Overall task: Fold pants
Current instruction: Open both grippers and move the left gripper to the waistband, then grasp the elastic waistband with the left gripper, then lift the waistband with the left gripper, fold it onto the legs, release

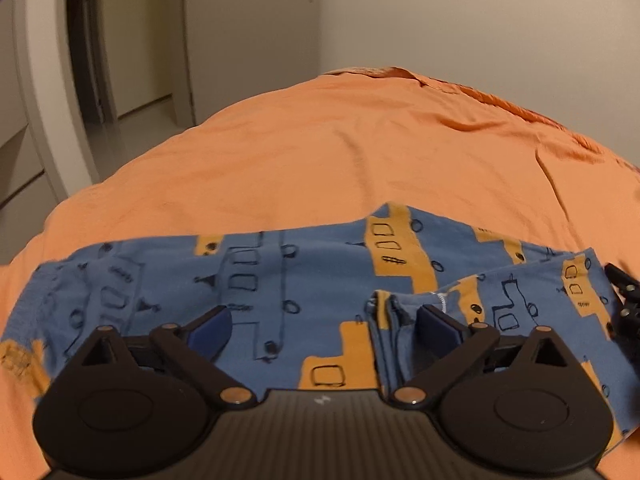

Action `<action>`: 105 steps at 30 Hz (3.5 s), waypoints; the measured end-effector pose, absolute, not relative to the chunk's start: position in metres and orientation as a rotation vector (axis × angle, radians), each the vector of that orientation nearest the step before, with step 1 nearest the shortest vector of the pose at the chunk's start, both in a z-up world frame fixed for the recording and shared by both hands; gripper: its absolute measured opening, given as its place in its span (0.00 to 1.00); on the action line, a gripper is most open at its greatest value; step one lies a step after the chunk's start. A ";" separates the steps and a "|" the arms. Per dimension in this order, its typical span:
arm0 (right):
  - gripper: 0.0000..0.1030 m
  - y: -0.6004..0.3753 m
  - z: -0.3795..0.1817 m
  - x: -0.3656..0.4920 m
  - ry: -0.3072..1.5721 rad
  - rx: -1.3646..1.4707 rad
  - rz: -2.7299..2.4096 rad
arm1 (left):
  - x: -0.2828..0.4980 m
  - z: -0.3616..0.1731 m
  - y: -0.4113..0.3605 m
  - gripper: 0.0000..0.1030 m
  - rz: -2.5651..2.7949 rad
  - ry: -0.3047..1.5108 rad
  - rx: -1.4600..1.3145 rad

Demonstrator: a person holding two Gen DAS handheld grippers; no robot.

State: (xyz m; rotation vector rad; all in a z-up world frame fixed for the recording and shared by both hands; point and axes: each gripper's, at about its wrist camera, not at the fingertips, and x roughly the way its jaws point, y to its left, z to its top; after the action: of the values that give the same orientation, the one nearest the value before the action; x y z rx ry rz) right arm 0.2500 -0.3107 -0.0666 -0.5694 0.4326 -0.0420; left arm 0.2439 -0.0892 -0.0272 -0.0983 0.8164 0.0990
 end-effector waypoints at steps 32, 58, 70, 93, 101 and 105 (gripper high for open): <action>0.94 -0.178 -0.056 0.183 0.451 -0.416 0.385 | 0.139 -0.010 0.062 0.82 0.483 0.704 -0.572; 0.97 -0.177 -0.060 0.182 0.449 -0.425 0.379 | 0.156 -0.016 0.086 0.54 0.355 0.649 -0.639; 0.97 -0.178 -0.060 0.183 0.456 -0.408 0.385 | 0.157 -0.031 0.091 0.39 0.332 0.785 -0.731; 0.95 -0.284 -0.014 0.185 0.375 -0.302 0.130 | 0.177 0.088 -0.137 0.17 0.018 0.527 0.089; 0.95 -0.367 -0.023 0.174 0.396 -0.281 -0.064 | 0.205 0.030 -0.263 0.18 -0.278 0.604 0.278; 0.95 -0.390 -0.035 0.169 0.430 -0.262 -0.104 | 0.218 -0.009 -0.286 0.42 -0.343 0.707 0.305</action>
State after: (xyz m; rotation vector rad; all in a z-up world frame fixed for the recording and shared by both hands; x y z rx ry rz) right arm 0.1687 -0.3904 -0.0350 -0.2623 0.4295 -0.1045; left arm 0.2178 -0.2862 -0.0092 0.3050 0.7071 -0.3426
